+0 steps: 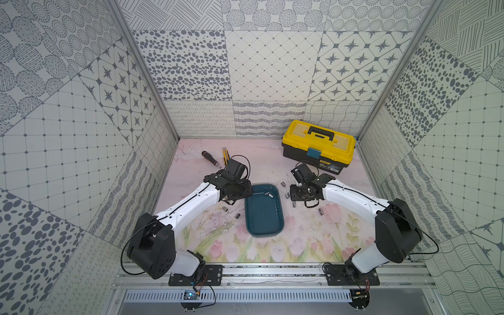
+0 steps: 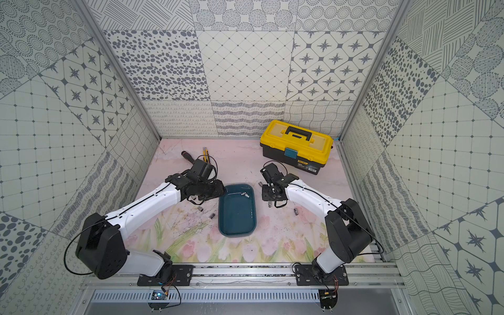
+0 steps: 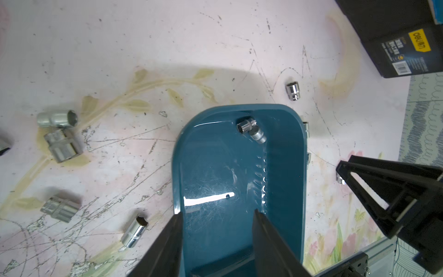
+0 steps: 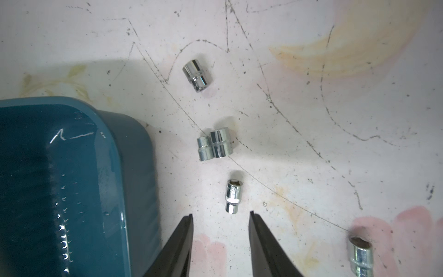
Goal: Take out the socket from the storage box
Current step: Place the socket head at the center of the board, then pick up the socket head from the storage box.
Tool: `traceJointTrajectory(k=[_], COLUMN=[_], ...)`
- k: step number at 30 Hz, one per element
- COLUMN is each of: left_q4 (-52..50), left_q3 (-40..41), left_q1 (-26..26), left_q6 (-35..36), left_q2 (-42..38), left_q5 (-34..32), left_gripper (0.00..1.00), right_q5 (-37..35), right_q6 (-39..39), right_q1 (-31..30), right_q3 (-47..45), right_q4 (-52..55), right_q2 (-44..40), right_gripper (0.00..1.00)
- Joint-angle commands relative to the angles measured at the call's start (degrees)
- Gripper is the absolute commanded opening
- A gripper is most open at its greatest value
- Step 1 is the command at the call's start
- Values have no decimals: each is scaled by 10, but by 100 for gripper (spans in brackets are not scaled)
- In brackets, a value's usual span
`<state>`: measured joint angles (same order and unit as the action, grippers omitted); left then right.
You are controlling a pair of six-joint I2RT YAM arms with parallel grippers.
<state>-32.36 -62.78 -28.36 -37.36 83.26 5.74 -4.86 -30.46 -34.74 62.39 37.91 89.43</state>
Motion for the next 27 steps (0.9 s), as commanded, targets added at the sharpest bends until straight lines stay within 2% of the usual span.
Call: traceJointTrajectory(k=[1,7,11,15,27], left_q4=[16,82,85,87,94], left_q3=[-22,-46,-77,-100,-138], left_q1=[-35,-87,-106,-118,-131], left_q6=[-18,-59,-82,-99,-112], left_q2=[32,111,164,206,273], left_q5=[-12,-38,-73,-116,-178], left_gripper=[51,52,53,55,57], right_q5=[21,51,63,66,75], right_q6=[3,-10,-14,-17,-19], right_q1=[1,2,2,2,1], right_q3=[-12,-23,-26,-31,-42], right_q4=[-22,-51,-57,-61,-74], right_q2=[-21,-20,-15,-17,-20], right_gripper=[43,43,43,44,44])
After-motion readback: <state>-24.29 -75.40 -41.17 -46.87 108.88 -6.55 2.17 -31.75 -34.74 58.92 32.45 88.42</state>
